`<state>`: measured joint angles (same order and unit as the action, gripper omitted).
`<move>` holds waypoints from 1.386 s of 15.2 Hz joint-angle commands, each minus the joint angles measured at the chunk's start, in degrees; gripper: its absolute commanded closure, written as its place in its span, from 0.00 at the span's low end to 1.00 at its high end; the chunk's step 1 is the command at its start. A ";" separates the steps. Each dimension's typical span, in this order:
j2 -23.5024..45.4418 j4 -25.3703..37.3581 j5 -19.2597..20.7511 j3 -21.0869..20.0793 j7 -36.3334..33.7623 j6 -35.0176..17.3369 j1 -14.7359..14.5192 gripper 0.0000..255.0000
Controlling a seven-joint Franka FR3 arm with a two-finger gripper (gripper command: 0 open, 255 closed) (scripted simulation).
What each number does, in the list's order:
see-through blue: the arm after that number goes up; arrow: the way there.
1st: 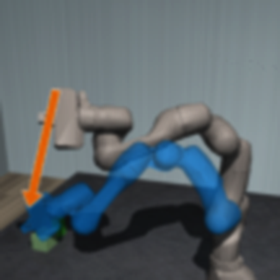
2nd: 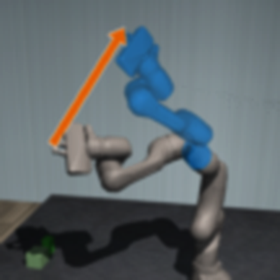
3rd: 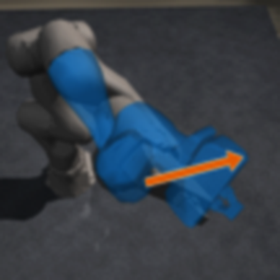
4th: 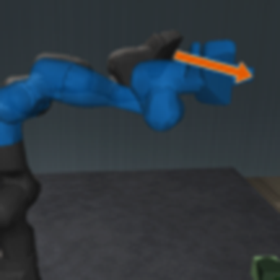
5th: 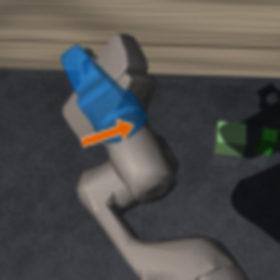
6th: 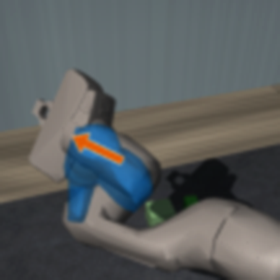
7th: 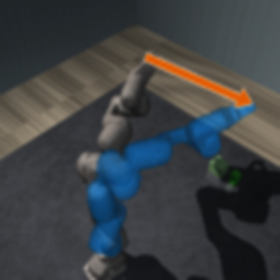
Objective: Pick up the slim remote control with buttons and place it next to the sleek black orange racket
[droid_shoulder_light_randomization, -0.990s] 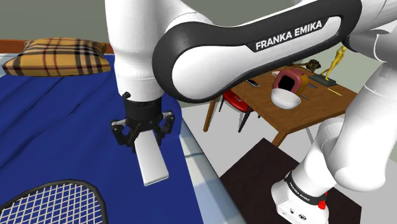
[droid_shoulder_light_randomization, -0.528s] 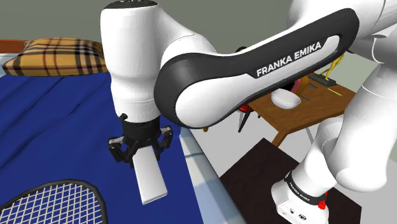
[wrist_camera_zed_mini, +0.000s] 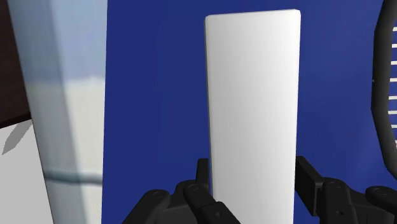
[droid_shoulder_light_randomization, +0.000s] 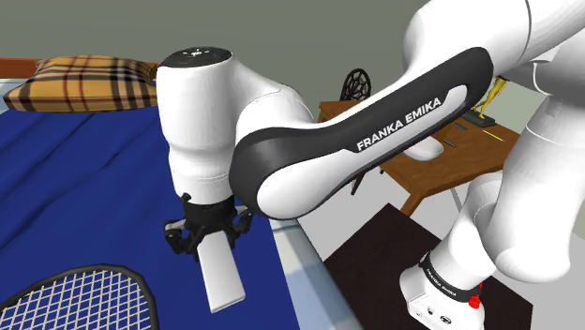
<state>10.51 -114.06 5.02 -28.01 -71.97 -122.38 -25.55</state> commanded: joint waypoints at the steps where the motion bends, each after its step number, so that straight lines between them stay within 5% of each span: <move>1: 0.69 -0.86 0.45 0.14 -0.23 -1.51 -0.05 1.00; 13: 2.78 -2.36 1.80 0.52 -1.10 -4.84 -0.39 1.00; 14: 2.78 -2.37 1.80 0.52 -1.10 -4.84 -0.39 0.00; 21: 0.73 -0.75 0.47 0.13 -0.21 -1.43 -0.02 0.00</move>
<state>11.75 -115.66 5.86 -27.81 -72.54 -125.15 -25.72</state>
